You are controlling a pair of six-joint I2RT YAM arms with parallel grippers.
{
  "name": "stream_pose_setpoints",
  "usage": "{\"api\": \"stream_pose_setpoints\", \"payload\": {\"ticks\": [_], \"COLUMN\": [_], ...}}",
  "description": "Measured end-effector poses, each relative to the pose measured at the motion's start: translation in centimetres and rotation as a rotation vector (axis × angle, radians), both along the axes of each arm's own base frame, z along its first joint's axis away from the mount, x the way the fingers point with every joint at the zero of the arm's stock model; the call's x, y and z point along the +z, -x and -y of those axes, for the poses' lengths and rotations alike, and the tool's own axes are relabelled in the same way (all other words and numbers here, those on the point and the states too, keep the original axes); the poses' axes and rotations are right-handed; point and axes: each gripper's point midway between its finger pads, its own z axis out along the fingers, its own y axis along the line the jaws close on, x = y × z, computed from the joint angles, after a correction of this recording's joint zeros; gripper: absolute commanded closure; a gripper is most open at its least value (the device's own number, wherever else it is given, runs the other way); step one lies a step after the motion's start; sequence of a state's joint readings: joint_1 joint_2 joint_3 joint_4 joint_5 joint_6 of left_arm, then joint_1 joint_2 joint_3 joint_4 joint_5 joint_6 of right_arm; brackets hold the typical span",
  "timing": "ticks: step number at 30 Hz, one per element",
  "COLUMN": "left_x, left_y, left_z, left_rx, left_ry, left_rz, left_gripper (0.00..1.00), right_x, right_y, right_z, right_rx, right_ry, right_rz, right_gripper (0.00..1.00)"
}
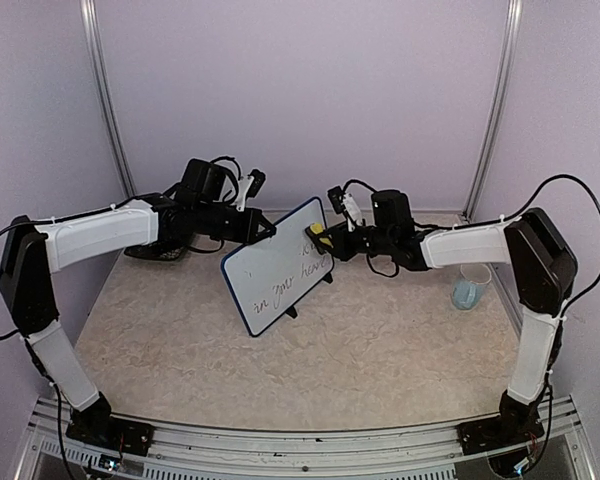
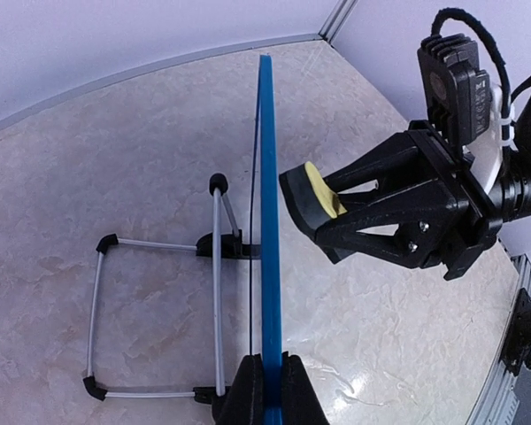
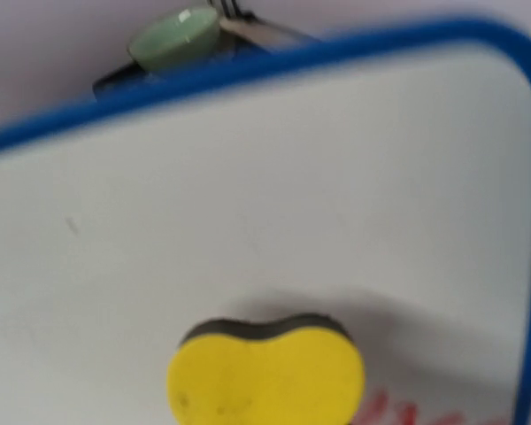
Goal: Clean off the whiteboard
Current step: Erase the whiteboard at the center of the board.
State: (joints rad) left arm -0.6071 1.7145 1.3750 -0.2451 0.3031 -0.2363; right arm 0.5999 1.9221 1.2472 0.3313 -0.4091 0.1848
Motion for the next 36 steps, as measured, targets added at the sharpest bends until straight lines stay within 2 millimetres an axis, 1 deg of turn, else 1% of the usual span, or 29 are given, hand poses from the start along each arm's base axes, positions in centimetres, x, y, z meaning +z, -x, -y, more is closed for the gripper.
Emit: {"api": "stream_pose_setpoints", "payload": {"ticks": [2,4,8,11,15,18,22,25,29,32,34,36], "left_x": [0.0,0.0,-0.3,-0.6,-0.8,-0.8,-0.7,-0.7,-0.7,-0.6,-0.6,-0.6], "left_y": [0.1,0.2,-0.1,-0.4,-0.6,-0.5,-0.4,-0.3,-0.3,-0.3,-0.2,-0.2], "left_z": [0.0,-0.1,-0.9,-1.6,-2.1,-2.2,-2.1,-2.0,-2.0,-2.0,-1.9,-1.9], "left_rx": [-0.005,-0.006,0.012,0.030,0.042,0.045,0.042,0.036,0.034,0.030,0.028,0.024], "left_ry": [0.002,0.007,0.009,0.009,0.012,0.017,0.022,0.026,0.028,0.031,0.033,0.036], "left_rz": [0.002,0.004,0.001,-0.005,-0.010,-0.011,-0.013,-0.014,-0.014,-0.014,-0.014,-0.015], "left_gripper": [1.00,1.00,1.00,1.00,1.00,1.00,1.00,1.00,1.00,1.00,1.00,1.00], "right_x": [0.5,0.7,0.1,-1.1,-2.6,-4.5,-7.5,-8.6,-8.5,-7.9,-6.8,-5.3], "right_y": [0.0,-0.3,-0.5,-0.5,0.3,1.3,2.6,2.9,2.9,2.9,2.8,2.6], "right_z": [-0.6,-1.1,-2.5,-3.1,-3.7,-3.4,-2.6,-2.4,-2.3,-2.4,-2.7,-3.2], "right_rx": [-0.005,-0.012,-0.012,-0.018,-0.030,-0.029,-0.032,-0.035,-0.040,-0.054,-0.062,-0.065], "right_ry": [-0.012,-0.024,-0.025,-0.006,0.015,0.035,0.078,0.093,0.096,0.114,0.115,0.106], "right_rz": [0.020,0.030,0.037,0.030,0.023,-0.002,-0.055,-0.075,-0.079,-0.079,-0.059,-0.032], "right_gripper": [0.99,0.99,0.99,1.00,1.00,1.00,1.00,1.00,1.00,1.00,1.00,1.00]}}
